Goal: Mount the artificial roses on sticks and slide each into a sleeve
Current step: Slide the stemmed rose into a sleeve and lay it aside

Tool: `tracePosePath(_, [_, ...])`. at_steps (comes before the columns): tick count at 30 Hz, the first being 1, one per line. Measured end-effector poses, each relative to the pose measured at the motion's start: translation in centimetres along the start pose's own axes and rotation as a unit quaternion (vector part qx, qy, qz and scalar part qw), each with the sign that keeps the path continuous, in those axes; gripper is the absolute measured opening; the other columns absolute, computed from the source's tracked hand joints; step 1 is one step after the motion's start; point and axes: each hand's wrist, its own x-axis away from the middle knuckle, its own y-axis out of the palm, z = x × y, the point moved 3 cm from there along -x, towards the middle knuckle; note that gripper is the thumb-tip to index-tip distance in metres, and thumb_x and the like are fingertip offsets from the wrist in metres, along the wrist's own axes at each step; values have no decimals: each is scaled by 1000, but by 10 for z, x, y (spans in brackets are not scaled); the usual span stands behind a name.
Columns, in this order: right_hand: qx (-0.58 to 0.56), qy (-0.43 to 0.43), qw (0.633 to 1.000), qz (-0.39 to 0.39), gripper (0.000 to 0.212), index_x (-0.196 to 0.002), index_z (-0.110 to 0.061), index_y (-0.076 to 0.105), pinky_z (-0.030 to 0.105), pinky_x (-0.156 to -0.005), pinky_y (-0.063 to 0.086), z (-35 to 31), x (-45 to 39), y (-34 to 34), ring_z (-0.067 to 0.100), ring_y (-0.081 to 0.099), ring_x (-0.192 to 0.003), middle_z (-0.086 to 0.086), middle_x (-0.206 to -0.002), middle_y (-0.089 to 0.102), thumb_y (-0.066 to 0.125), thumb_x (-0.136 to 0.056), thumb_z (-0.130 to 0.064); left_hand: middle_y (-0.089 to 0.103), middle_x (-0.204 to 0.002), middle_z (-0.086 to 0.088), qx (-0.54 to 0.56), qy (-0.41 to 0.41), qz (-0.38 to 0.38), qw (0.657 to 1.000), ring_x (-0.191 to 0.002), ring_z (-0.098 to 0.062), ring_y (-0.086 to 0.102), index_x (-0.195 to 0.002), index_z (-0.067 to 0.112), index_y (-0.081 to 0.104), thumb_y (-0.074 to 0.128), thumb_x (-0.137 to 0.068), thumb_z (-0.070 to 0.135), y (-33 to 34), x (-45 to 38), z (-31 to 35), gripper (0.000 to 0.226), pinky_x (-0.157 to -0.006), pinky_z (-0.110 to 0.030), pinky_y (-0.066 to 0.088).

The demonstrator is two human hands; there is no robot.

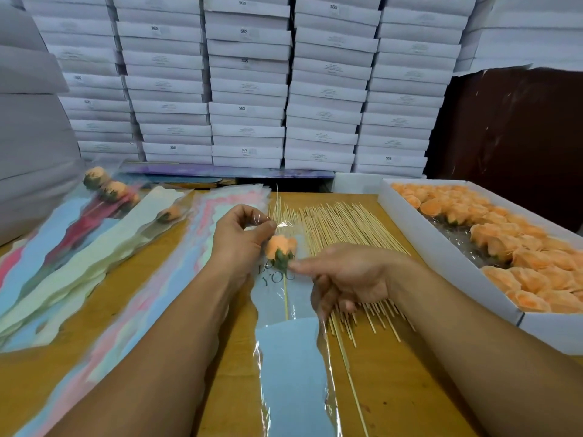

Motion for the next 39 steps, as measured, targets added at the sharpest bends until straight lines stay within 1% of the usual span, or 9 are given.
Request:
tracePosePath(4, [-19, -28, 997, -73, 55, -106, 10, 67, 17, -37, 37, 8, 14, 16, 17, 70, -58, 22, -88, 72, 72, -84, -40, 66, -89, -7, -35, 30, 35, 998, -71, -13, 60, -77, 16, 57, 71, -87, 0, -3, -1, 0, 24, -63, -26, 51])
tracePosePath(12, [-49, -54, 997, -32, 32, -111, 14, 63, 12, -33, 32, 5, 6, 26, 13, 63, -48, 42, -110, 61, 68, -94, -14, 65, -94, 0, -47, 55, 85, 994, -79, -16, 64, -92, 27, 56, 72, -88, 6, -5, -3, 6, 26, -59, -21, 52])
tracePosePath(16, [-65, -45, 997, -26, 18, -93, 7, 67, 13, -31, 31, 8, 4, 25, 12, 64, -45, 21, -78, 71, 67, -94, -10, 60, -101, 8, -141, 79, 89, 983, -79, 0, 60, -110, 27, 50, 71, -90, 20, -4, 1, 6, 29, -63, -21, 47])
tracePosePath(20, [-82, -56, 995, 19, 25, -106, 10, 62, 14, -32, 32, 9, 2, 18, 12, 63, -44, 14, -67, 70, 69, -93, -10, 48, -128, -6, -391, 162, 132, 896, -105, -24, 55, -129, 21, 41, 68, -90, 31, 0, 2, 25, 49, -77, -34, 44])
tracePosePath(23, [-97, -79, 990, 59, 16, -97, 6, 64, 15, -31, 32, 9, 2, 12, 10, 59, -42, 11, -66, 70, 68, -93, -9, 44, -127, -13, -527, 212, 115, 815, -111, -33, 50, -124, 14, 46, 66, -91, 24, 12, 4, 41, 40, -73, -36, 40])
tracePosePath(29, [-121, -113, 977, 130, 12, -90, 2, 61, 17, -31, 32, 12, -4, 1, 11, 55, -40, 8, -59, 67, 63, -96, -9, 52, -118, -15, -568, 73, -51, 818, -104, -36, 54, -111, 10, 48, 62, -95, 24, 39, 5, 46, 25, -71, -38, 37])
tracePosePath(33, [-138, -124, 967, 173, 12, -89, 0, 65, 19, -33, 33, 14, -6, -6, 13, 57, -43, 16, -69, 68, 63, -95, -9, 61, -86, -15, -526, -33, -153, 836, -77, -31, 63, -76, 8, 49, 55, -100, 43, 41, 11, 44, 43, -61, -32, 50])
tracePosePath(36, [-158, -135, 959, 192, 13, -95, 3, 65, 19, -33, 34, 14, -5, -10, 13, 57, -44, 16, -71, 70, 62, -97, -10, 67, -76, -15, -466, -105, -185, 859, -64, -29, 70, -79, 3, 57, 51, -100, 52, 29, 24, 39, 53, -61, -33, 60])
tracePosePath(39, [-164, -143, 952, 213, 15, -100, 4, 65, 19, -33, 35, 14, -4, -15, 12, 57, -44, 15, -72, 72, 62, -97, -10, 61, -65, -10, -343, -192, -220, 893, -48, -21, 57, -87, 2, 63, 60, -96, 49, 13, 37, 32, 48, -44, -25, 46])
